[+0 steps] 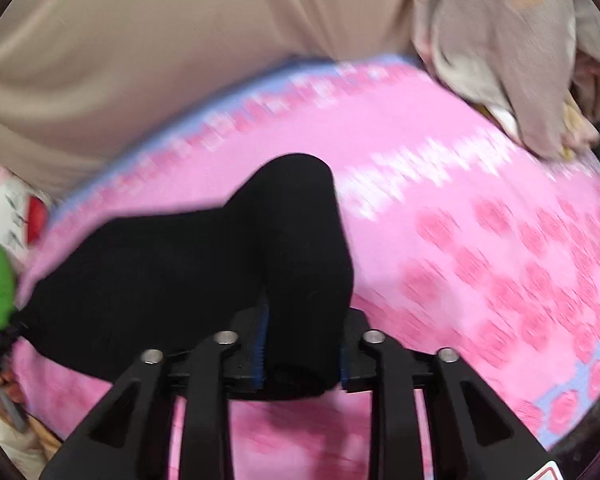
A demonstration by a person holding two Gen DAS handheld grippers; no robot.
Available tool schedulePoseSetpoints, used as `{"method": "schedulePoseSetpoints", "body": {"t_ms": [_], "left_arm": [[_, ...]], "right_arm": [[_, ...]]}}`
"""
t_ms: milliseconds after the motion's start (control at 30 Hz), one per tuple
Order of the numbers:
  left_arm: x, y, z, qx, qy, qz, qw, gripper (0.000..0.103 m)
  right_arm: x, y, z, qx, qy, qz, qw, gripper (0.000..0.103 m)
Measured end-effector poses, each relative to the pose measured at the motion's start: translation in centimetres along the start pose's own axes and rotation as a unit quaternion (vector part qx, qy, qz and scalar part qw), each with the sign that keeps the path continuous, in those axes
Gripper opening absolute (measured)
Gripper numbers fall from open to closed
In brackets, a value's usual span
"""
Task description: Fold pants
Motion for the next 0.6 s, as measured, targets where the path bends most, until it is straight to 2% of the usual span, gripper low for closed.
{"method": "schedulePoseSetpoints", "body": {"t_ms": [33,67,100,133,167,233,300,367,467,500,567,600], "left_arm": [[-0.4,0.2,-0.4,0.004,-0.021,-0.011,0.9997,0.028],[-0.6,0.2,-0.5,0.004,-0.03,-0.011,0.9995,0.035],[-0.8,0.2,-0.5,0.002,-0.03,-0.008,0.9995,0.047],[-1.3,0.0,-0.4,-0.002,-0.03,-0.008,0.9995,0.052],[-1.9,-0.1,-0.2,-0.002,-0.035,-0.016,0.9992,0.057],[-3.5,-0.5,-0.3,0.012,-0.062,-0.048,0.9968,0.057],[-4.8,-0.6,-0.8,0.028,-0.072,-0.068,0.9947,0.061],[-5.8,-0.3,-1.6,0.04,-0.058,-0.074,0.9948,0.066],[-6.5,0.4,-3.0,0.063,-0.045,-0.077,0.994,0.068],[-6.7,0.8,-3.3,0.07,-0.041,-0.077,0.9937,0.075],[-7.0,1.5,-3.8,0.082,-0.033,-0.077,0.9931,0.083],[-6.9,1.8,-4.1,0.089,-0.03,-0.077,0.9927,0.084]], "right_arm": [[0.5,0.4,-0.4,-0.006,0.028,0.006,1.0,0.042],[0.0,0.6,-0.4,-0.019,0.081,-0.01,0.997,0.05],[-0.9,0.7,0.1,-0.034,0.105,-0.033,0.993,0.052],[-2.1,0.5,0.9,-0.05,0.114,-0.06,0.99,0.053],[-3.8,0.3,2.9,-0.069,0.099,-0.093,0.988,0.059],[-5.3,0.5,6.3,-0.099,0.049,-0.116,0.987,0.062],[-5.0,1.4,11.2,-0.148,-0.011,-0.099,0.984,0.063],[-3.3,2.9,15.9,-0.187,-0.066,-0.068,0.978,0.063],[-0.4,4.6,20.1,-0.227,-0.078,-0.042,0.97,0.063],[0.6,5.1,21.1,-0.237,-0.08,-0.031,0.968,0.063],[2.3,5.7,22.1,-0.245,-0.069,-0.015,0.967,0.063],[2.9,5.9,22.0,-0.246,-0.062,-0.009,0.967,0.062]]}}
Point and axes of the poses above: each gripper's, at about its wrist camera, not at the fingertips, and x roughly the way its jaws point, z to its left, y to its underside, the point moved 5 cm from there along x, roughly the way its jaws point, and after that the axes turned 1 degree about z, right-handed, at the moved point
